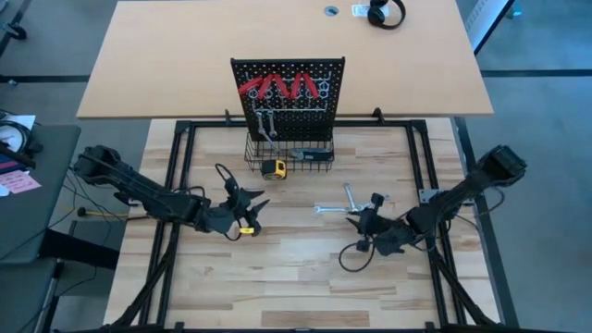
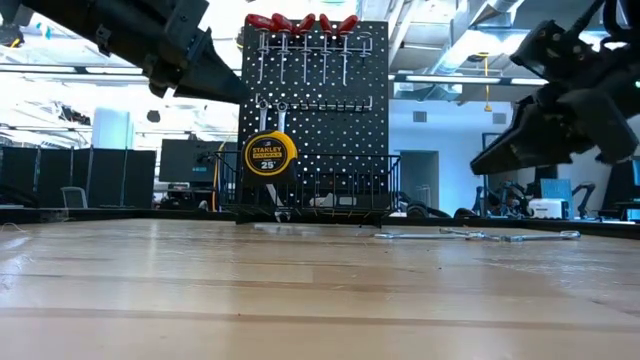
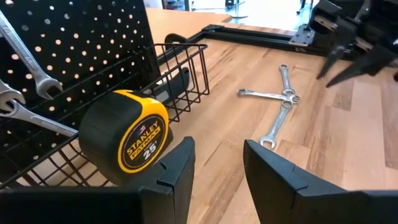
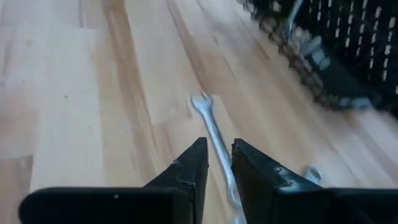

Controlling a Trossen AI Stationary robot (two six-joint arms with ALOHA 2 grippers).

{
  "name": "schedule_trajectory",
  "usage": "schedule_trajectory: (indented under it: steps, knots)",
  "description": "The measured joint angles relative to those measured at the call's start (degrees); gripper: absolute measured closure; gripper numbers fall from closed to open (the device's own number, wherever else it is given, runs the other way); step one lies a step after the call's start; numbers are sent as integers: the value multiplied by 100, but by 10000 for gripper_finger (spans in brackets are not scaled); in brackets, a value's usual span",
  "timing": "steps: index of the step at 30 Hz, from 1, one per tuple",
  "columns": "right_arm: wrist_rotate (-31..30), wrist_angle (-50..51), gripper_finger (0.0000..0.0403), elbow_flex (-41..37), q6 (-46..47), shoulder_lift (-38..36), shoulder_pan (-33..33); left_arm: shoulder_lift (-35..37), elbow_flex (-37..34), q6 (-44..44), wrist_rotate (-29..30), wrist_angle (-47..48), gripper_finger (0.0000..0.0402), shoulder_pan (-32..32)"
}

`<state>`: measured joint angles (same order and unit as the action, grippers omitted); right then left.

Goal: Hang tools onto peg board
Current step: Hang the wrench into the pegboard

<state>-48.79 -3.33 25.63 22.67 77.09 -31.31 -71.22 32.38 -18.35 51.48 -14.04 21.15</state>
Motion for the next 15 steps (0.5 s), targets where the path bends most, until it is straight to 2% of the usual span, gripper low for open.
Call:
schedule_trajectory:
  steps: [3,7,12,15]
  knots:
    - [522,596,288,0,293,-525,0,0,0,4,-20,7,274,0]
    - [1030,789,233,0,300,-904,0,0,0,7,-17,8,274,0]
    - [1138,513,166,-7,-163,-573,146,0,0,-36,-18,2,274,0]
    - [1147,-438,151,-257,-863,-139,348,-2,0,-39,-17,2,274,0]
